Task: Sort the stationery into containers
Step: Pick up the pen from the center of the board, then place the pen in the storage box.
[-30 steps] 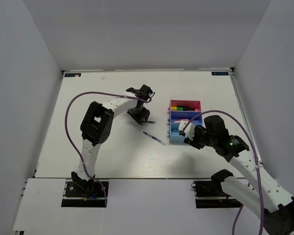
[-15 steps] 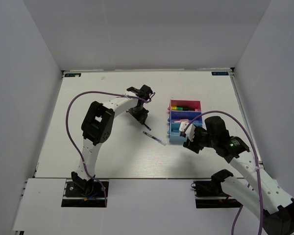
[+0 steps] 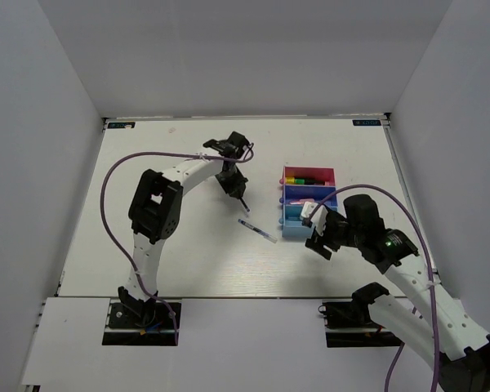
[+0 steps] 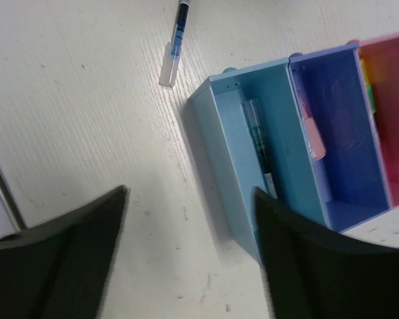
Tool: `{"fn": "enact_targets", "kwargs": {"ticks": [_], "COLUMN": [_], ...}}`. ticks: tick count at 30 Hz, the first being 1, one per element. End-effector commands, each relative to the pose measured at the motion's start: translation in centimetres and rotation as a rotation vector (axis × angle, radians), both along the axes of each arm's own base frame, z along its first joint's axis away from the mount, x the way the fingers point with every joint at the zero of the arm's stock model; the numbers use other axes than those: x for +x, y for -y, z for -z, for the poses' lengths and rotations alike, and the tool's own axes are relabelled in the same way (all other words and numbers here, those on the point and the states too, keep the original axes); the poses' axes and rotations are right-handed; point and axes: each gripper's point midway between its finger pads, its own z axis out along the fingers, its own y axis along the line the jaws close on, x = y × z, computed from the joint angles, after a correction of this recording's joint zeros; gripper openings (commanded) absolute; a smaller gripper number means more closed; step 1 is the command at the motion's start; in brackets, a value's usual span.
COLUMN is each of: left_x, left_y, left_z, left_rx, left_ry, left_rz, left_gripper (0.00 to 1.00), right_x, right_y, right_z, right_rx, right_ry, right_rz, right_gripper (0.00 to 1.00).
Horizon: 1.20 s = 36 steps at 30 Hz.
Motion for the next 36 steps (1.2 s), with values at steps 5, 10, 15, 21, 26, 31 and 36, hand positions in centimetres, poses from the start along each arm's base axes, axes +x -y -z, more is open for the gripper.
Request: {"fn": "enact_targets", "kwargs": {"ticks": [5,10,15,21,26,31,36], "left_x": [2.7,-0.4,-5.1,-8.4,-9.1,-8.5,-7.3], "left_y": [5.6,10.0,13.8,17.7,20.0,21.9,22.6], "left_z": [-14.6,-17.9,-19.6,-19.0,-18.1,-16.7,-14.7], "left_rx": [-0.220,-0.391,-0.491,-0.524,-0.544,-0.487,-0.451], "left_ry": [0.363,0.467,0.622,0.845,0.888,0.921,0.884], "left_rz": [0.415,0.784,1.204,1.472,1.536,1.612,1.626], "left_gripper": [0.00,0.00,0.00,0.00,0.00,0.00,0.00], "right_x": [0.8,0.8,0.9,-0.2,-1.4,-2.1,-2.2], "right_y": [0.0,0.3,0.3,-0.3,-0.4,-0.6,-0.6], "right_z": [-2.0,-2.5,-3.2,-4.0,-4.1,-4.1,-4.2], "right_rx": [0.059,0.063,0.089,0.127,0.128,0.137,0.140], "right_ry": [0.015,0.017,0.004,-0.017,-0.041,-0.053,-0.044], "right_rz": [0.067,0.074,0.079,0.004,-0.055,-0.089,-0.101], "right_gripper": [0.00,0.00,0.00,0.00,0.00,0.00,0.00]}}
